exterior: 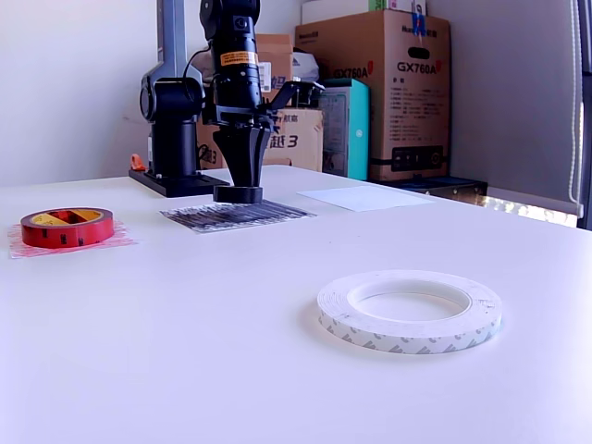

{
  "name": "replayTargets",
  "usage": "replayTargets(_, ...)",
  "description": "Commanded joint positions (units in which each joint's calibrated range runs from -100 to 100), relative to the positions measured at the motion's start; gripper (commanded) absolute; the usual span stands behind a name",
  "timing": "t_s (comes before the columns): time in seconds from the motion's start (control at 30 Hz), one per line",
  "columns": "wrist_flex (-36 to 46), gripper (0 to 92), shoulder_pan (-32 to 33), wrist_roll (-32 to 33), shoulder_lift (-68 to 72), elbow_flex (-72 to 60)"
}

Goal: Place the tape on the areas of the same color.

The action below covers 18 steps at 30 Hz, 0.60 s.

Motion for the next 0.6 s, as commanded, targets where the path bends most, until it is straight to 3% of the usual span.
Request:
replayTargets(0.0, 0.7, 0.0, -0.3, -0.4, 0.2, -0.2)
replayTargets(0.27, 0.7, 2.0, 0.1, -1.1, 0.2, -0.2)
replayTargets(0.57, 0.7, 20.3, 0.5, -6.2, 0.2, 1.1)
